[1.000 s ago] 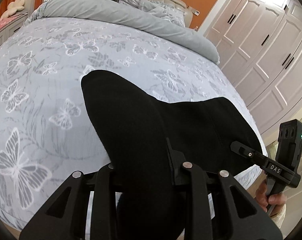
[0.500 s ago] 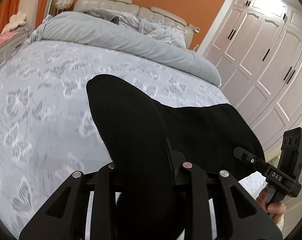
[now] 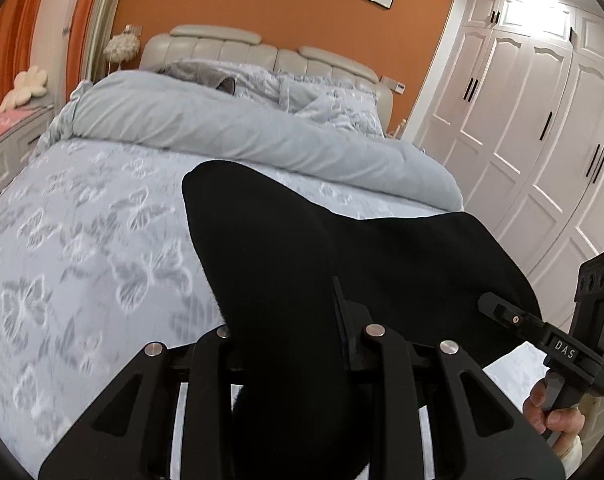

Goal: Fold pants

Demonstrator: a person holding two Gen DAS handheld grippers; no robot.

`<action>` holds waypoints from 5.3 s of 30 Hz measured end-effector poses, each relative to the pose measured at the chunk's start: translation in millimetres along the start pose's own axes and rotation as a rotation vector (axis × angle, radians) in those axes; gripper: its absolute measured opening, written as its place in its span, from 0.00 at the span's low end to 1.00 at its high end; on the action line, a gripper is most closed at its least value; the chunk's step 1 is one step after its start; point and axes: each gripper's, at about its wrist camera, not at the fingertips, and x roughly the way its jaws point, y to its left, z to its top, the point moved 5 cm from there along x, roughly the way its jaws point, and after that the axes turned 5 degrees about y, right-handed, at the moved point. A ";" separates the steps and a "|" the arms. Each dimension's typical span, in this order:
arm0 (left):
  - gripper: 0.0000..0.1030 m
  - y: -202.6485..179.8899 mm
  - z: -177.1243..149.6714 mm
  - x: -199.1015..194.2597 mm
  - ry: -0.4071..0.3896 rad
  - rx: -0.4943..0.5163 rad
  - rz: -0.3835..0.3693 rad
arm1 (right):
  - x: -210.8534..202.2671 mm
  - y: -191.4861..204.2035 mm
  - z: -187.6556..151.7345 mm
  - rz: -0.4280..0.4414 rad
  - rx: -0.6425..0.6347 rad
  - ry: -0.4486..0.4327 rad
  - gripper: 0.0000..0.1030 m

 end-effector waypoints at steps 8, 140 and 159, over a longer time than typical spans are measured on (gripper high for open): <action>0.26 39.2 3.1 107.1 0.021 -0.065 -0.039 | 79.6 -71.6 12.1 0.004 0.067 -0.005 0.39; 0.95 18.3 -209.6 31.3 0.268 -0.041 0.385 | 123.0 -149.1 -98.1 -0.578 0.056 0.328 0.00; 0.95 -3.4 -217.7 42.1 0.278 0.029 0.400 | 126.7 -110.5 -91.0 -0.557 -0.018 0.319 0.00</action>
